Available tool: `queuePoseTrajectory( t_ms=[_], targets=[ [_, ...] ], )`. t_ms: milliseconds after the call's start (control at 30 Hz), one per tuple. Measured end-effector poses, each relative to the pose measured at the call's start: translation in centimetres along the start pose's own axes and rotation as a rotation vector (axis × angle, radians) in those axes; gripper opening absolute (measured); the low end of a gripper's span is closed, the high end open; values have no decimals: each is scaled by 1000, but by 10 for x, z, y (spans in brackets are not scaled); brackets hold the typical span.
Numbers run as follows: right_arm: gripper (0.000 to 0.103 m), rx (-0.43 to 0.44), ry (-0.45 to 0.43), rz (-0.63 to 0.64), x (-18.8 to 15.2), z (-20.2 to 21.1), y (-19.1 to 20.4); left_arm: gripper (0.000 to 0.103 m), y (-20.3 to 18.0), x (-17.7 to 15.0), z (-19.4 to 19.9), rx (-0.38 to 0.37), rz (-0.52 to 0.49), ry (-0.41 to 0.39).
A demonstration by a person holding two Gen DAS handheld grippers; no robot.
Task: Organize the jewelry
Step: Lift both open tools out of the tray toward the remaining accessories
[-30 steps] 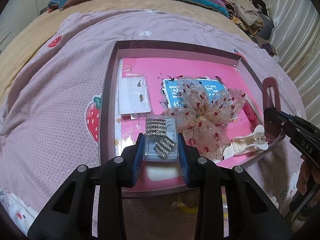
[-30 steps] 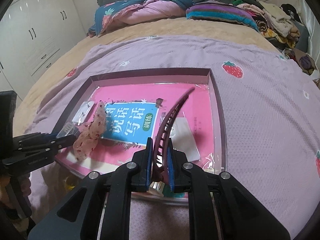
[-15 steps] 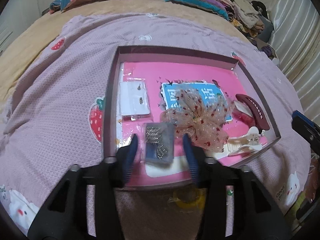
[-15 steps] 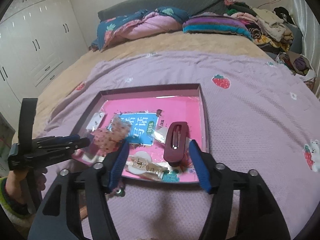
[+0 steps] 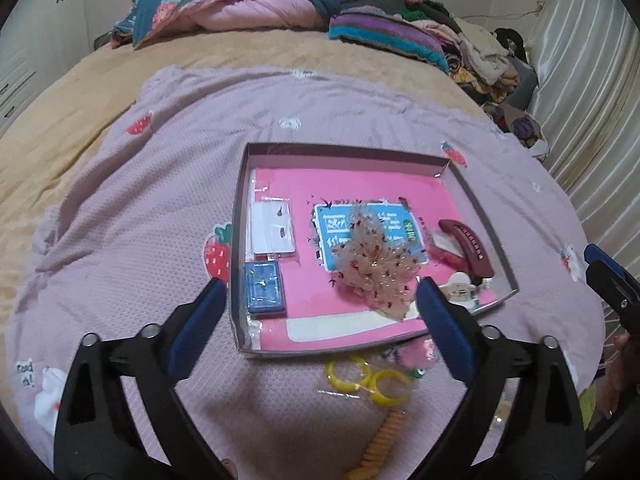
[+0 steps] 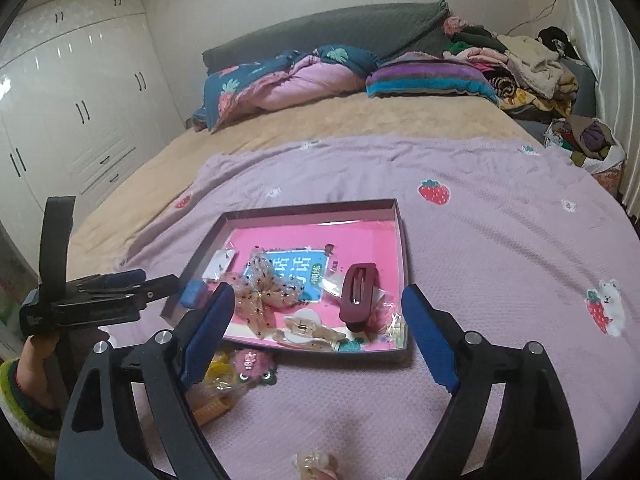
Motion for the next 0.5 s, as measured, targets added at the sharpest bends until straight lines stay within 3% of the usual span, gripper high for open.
queuePoseTrajectory(
  t_ms=[500],
  targets=[
    [85, 5, -72, 12, 5, 50, 6, 93, -16, -3, 55, -15, -19, -88]
  ],
)
Point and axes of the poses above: each gripper's, at about its wrist camera, not at the fingertips, and z roughly against the way its jaws point, y to its left, x to its top, the point moved 6 cm from there along -z, roughly the way its jaws point, and after that the axes turned 9 degrees about -x, right-handed, at the moved point
